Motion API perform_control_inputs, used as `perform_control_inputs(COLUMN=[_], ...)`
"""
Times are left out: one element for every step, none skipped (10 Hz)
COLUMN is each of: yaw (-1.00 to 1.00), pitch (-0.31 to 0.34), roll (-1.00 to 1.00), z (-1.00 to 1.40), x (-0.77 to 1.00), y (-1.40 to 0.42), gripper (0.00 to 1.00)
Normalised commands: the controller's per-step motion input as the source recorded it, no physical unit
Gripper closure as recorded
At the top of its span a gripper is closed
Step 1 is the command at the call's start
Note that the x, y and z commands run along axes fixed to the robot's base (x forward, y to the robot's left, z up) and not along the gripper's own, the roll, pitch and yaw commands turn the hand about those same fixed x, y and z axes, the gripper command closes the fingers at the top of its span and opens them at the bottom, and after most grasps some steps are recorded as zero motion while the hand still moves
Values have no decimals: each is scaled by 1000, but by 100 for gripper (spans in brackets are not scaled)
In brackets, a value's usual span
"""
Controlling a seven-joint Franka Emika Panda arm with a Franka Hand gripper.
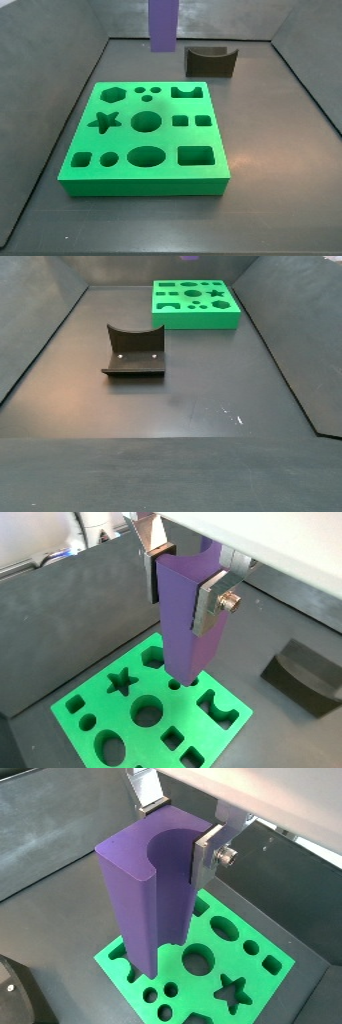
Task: Insert the arch object.
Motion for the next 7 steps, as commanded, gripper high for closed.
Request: perform_control_inputs(yaw=[-957,-846,-783,-731,-754,-754,-754], pitch=[-114,-107,-100,-109,-10,0,26], roll=[-120,-214,-250,-283,-219,-189,-180], z=[-289,-194,-217,-231,-337,-414,-457], x=[0,123,183,226,283,354,383], y=[0,0,0,0,0,29,51], gripper=[100,100,100,100,100,100,100])
